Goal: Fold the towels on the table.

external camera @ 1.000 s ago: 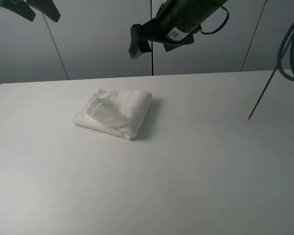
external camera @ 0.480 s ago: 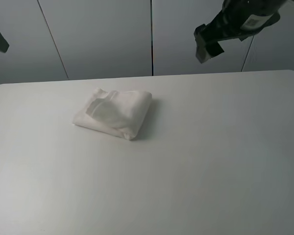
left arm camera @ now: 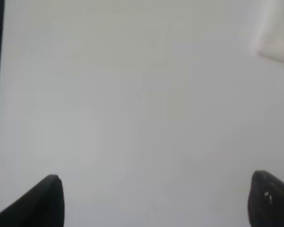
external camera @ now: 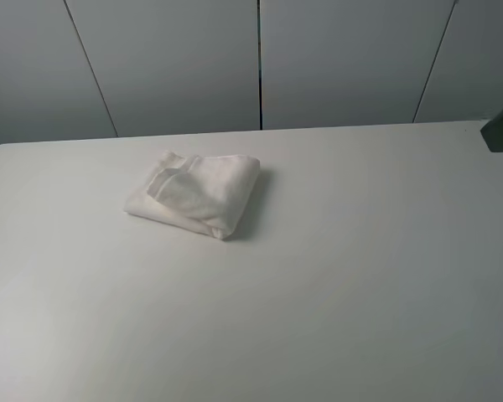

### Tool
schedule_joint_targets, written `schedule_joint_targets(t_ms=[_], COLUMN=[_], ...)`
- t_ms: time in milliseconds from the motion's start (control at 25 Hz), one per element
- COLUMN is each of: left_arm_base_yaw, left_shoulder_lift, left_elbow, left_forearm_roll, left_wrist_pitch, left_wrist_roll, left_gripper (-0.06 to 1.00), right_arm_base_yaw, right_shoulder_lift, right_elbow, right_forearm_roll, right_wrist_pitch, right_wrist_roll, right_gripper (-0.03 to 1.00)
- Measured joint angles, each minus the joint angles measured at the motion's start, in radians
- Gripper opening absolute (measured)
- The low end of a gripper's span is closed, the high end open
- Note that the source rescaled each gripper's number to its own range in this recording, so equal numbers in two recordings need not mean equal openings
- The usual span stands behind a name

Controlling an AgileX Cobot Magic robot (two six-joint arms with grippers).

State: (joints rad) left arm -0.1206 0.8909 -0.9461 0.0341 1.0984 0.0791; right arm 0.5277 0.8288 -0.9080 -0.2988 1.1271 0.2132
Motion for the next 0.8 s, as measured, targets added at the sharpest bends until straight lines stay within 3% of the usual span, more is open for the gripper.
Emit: schedule_joint_targets(t_ms=[240, 560, 800], left_arm_base_yaw=[0.000, 0.000, 0.000], left_shoulder_lift=[-0.286, -0.628, -0.863], left_elbow=[0.092, 0.191, 0.258], left_forearm_roll=[0.026, 0.017, -0.034], left_wrist_pitch=[0.108, 0.122, 0.125], left_wrist_roll=[-0.072, -0.126, -0.142], left_gripper=[1.00, 1.00, 1.00], right_arm_base_yaw=[0.000, 0.000, 0.000], right_shoulder_lift=[-0.325, -0.641, -0.794], right_elbow=[0.030, 0.032, 0.084], right_forearm_roll=[0.000, 0.073, 0.086], right_wrist_pitch=[0.086, 0.092, 0.092], right_wrist_roll=[0.006, 0.002, -0.040], right_gripper=[1.00, 1.00, 1.00])
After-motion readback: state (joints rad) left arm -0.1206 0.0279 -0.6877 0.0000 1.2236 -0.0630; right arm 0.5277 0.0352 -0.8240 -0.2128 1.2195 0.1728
